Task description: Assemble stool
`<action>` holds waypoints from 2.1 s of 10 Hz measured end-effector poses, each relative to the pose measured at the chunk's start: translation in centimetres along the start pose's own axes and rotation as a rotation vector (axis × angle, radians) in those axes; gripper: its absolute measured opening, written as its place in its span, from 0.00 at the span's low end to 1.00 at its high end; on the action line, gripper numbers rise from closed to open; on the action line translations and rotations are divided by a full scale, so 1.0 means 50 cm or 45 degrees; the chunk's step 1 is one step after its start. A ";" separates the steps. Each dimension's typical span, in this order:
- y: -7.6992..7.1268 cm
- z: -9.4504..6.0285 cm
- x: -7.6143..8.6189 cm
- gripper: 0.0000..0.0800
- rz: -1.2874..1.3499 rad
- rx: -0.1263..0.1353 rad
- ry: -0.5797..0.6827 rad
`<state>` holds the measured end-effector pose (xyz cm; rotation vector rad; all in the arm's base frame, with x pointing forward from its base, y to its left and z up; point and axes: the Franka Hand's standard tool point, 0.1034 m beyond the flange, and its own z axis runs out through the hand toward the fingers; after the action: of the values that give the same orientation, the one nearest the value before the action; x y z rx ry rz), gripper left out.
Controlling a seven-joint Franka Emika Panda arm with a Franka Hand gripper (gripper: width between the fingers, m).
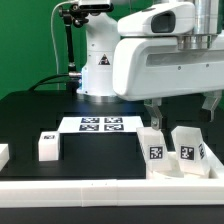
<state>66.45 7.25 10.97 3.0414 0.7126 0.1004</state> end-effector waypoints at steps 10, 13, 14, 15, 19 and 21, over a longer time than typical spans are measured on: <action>-0.060 0.059 -0.006 0.81 -0.054 -0.051 0.142; -0.063 0.062 -0.009 0.56 -0.049 -0.050 0.141; -0.061 0.062 -0.010 0.43 -0.046 -0.050 0.141; -0.060 0.062 -0.010 0.43 -0.045 -0.050 0.141; -0.051 0.061 -0.010 0.43 -0.009 -0.049 0.142; -0.037 0.054 -0.007 0.43 0.047 -0.042 0.137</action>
Offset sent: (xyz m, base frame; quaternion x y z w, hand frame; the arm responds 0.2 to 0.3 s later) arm -0.0282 0.0331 -0.0077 0.0365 -0.0071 0.0019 0.9993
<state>65.49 8.75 8.21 3.0373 0.6530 0.2759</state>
